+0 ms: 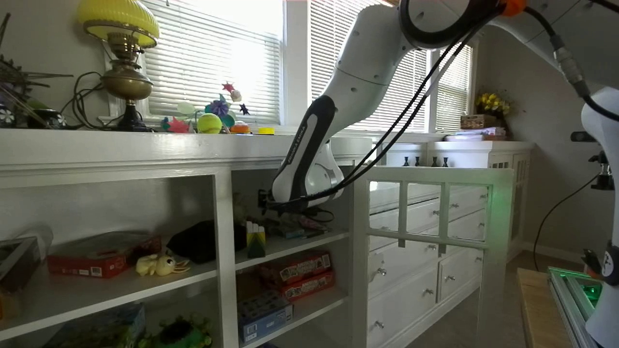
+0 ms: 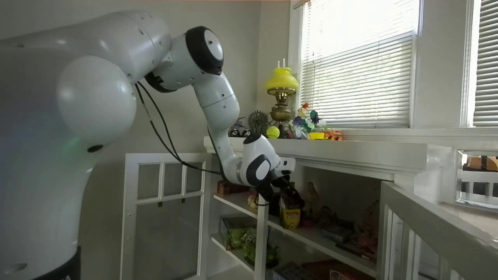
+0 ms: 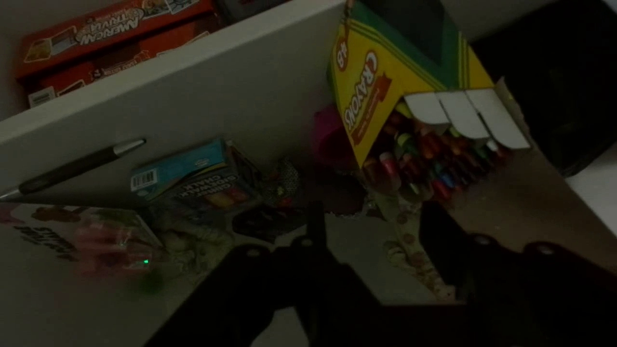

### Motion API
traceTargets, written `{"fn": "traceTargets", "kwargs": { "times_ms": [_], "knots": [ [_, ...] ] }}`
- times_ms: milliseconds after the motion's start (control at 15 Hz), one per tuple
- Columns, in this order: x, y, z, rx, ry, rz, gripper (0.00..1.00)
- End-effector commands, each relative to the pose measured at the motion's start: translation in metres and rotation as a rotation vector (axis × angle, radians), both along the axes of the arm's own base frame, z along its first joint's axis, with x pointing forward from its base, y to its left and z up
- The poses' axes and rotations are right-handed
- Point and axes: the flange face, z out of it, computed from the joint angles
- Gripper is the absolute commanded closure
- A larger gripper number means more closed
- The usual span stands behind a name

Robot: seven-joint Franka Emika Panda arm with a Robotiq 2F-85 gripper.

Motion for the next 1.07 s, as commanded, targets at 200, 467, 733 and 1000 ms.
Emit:
{"fn": "traceTargets", "kwargs": {
  "times_ms": [200,467,733,1000],
  "knots": [
    [0.011,-0.002,-0.001,0.045,0.018,0.027,0.63],
    [0.012,0.003,-0.007,0.07,0.038,0.038,0.66],
    [0.012,0.003,-0.01,0.084,0.046,0.036,0.7],
    [0.012,-0.001,-0.012,0.088,0.05,0.032,0.81]
  ]
}}
